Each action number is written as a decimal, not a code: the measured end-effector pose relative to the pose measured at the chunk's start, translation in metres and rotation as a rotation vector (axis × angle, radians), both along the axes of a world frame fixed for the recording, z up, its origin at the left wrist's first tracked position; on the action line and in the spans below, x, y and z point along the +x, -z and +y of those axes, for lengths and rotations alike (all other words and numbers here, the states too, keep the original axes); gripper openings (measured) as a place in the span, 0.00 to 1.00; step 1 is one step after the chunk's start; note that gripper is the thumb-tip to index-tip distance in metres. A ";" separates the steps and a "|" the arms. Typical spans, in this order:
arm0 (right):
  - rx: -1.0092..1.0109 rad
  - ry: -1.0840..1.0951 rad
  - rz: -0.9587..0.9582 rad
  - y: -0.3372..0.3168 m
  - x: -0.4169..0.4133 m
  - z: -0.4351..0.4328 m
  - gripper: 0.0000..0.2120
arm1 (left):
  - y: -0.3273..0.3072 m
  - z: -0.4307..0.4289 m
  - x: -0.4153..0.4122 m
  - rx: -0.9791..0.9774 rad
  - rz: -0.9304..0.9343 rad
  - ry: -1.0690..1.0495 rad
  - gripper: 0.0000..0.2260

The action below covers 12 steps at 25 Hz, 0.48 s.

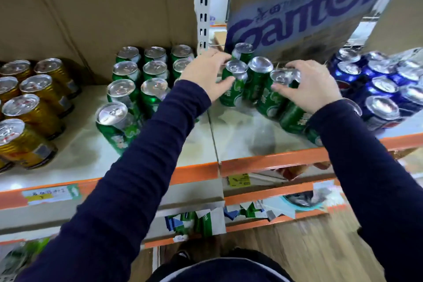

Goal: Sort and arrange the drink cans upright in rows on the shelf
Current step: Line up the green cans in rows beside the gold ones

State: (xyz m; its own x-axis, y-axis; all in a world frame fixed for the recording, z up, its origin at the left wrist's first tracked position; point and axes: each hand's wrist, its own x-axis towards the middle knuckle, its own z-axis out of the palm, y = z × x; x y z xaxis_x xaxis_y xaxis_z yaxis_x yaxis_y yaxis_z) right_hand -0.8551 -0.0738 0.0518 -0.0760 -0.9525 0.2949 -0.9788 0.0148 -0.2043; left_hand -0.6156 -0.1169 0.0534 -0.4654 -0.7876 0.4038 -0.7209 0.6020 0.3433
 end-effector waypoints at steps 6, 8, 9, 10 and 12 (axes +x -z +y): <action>0.106 -0.016 0.186 -0.006 -0.006 -0.019 0.34 | 0.005 -0.044 -0.053 0.209 -0.262 -0.112 0.30; 0.160 -0.029 0.232 -0.004 -0.007 -0.024 0.32 | 0.009 -0.049 -0.060 0.218 -0.330 -0.171 0.28; 0.176 -0.040 0.236 -0.002 -0.007 -0.026 0.31 | 0.009 -0.050 -0.061 0.215 -0.343 -0.197 0.26; 0.176 -0.054 0.238 -0.002 -0.007 -0.028 0.29 | 0.009 -0.049 -0.061 0.210 -0.343 -0.217 0.25; 0.140 -0.104 0.230 -0.002 -0.010 -0.029 0.26 | 0.007 -0.041 -0.059 0.196 -0.321 -0.232 0.25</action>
